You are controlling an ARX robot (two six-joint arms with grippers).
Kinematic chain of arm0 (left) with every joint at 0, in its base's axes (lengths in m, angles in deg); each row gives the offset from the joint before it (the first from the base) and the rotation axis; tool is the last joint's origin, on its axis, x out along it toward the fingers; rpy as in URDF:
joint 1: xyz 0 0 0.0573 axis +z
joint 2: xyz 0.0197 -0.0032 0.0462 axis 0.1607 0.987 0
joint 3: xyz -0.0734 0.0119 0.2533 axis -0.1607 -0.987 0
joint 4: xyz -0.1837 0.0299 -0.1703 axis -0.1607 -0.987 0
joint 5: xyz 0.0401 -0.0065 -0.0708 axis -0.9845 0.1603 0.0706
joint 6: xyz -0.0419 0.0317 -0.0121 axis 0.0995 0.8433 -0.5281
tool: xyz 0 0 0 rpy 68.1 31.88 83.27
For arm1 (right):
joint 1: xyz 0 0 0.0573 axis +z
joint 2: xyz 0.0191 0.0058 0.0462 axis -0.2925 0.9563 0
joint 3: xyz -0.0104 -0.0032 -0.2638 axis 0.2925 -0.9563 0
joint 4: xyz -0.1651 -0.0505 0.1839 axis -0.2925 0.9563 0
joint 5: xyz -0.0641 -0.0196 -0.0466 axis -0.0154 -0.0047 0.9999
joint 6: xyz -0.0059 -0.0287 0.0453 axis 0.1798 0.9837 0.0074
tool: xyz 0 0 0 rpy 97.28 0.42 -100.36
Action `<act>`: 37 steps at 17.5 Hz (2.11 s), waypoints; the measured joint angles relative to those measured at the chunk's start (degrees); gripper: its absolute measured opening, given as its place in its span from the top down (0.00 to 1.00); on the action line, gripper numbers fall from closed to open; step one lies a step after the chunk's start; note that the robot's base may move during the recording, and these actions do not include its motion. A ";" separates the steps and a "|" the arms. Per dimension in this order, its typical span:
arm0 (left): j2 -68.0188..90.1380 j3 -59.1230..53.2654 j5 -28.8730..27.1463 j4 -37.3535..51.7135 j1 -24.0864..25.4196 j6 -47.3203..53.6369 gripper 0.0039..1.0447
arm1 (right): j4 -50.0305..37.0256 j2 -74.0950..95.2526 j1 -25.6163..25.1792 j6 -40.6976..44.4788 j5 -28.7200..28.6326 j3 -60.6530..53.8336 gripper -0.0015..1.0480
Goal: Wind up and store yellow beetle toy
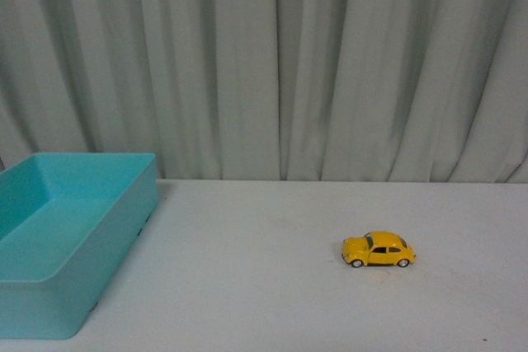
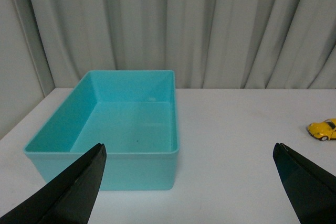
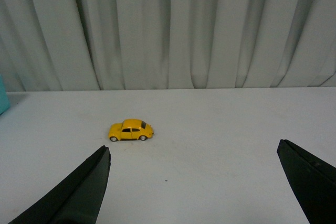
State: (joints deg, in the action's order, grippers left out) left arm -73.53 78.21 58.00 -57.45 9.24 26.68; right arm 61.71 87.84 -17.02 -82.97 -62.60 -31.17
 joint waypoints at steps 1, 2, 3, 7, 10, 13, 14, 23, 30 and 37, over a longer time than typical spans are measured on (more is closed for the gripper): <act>-0.02 0.00 -0.02 0.02 0.00 -0.02 0.06 | 0.00 0.00 0.00 0.00 0.00 0.00 0.06; -0.02 0.00 -0.02 0.00 0.00 0.00 0.06 | 0.00 0.00 0.00 0.00 -0.02 0.00 0.06; -0.02 0.00 0.00 0.00 0.00 0.00 0.06 | 0.00 0.00 0.00 0.00 -0.02 0.00 0.06; -0.02 0.00 0.00 0.04 0.00 -0.02 0.06 | -0.04 -0.02 0.00 0.00 -0.02 0.00 0.06; -0.02 0.00 -0.02 0.17 0.00 0.00 0.06 | -0.13 -0.04 0.00 0.00 0.00 0.00 0.06; -0.02 0.00 -0.02 0.07 0.00 -0.02 0.06 | 0.02 -0.04 0.00 0.00 0.00 0.00 0.06; -0.02 0.00 0.00 0.09 0.00 0.00 0.06 | 0.02 -0.04 0.00 0.00 0.00 0.00 0.06; -0.02 0.00 0.00 0.15 0.00 -0.02 0.06 | -0.11 -0.04 0.00 0.00 0.00 0.00 0.06; -0.02 0.00 0.00 0.00 0.00 0.00 0.06 | 0.02 0.00 0.00 0.00 -0.02 0.00 0.06; -0.02 0.00 -0.02 0.00 0.00 0.00 0.06 | -3.41 1.86 -2.78 -6.69 -1.68 -0.02 0.06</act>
State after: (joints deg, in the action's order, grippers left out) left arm -73.55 78.21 57.98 -57.45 9.24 26.68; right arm 58.30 89.70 -19.79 -89.65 -64.28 -31.19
